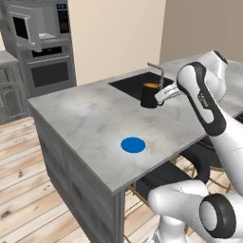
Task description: Pick the cup of tea, navigate to the dining table, and place it on the saucer.
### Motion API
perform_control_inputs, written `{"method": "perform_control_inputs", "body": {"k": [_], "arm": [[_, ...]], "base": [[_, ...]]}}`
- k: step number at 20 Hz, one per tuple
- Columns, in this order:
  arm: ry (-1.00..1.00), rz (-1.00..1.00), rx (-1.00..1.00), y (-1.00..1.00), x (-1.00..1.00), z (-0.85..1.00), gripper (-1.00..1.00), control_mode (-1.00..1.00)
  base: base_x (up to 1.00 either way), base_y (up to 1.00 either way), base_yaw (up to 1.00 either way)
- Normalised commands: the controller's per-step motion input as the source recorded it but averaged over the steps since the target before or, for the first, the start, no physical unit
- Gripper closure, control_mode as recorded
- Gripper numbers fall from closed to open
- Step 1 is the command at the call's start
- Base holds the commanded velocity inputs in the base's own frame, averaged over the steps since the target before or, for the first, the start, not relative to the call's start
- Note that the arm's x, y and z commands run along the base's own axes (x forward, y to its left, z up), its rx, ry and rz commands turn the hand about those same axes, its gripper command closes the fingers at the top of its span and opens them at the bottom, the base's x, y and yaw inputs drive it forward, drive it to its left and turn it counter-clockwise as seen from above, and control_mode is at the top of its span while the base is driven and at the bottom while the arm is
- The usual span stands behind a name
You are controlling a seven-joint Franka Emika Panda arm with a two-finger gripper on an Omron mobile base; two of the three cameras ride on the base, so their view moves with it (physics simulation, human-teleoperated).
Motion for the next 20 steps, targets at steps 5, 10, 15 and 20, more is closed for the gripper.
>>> {"method": "perform_control_inputs", "body": {"k": [5, 10, 15, 20], "arm": [[-0.01, 0.48, -0.06, 0.01, 0.72, -0.59, 1.0, -1.0], [-0.19, 0.27, -0.01, 0.0, 0.16, -0.82, 1.0, -1.0], [-0.01, 0.18, -0.01, 0.0, 0.1, -1.0, 1.0, -1.0], [0.03, 0.14, 0.0, 0.01, 0.04, -0.59, 1.0, -1.0]], "base": [[0.0, 0.0, 0.0], [0.0, 0.0, 0.0], [0.0, 0.0, 0.0], [0.0, 0.0, 0.0]]}}
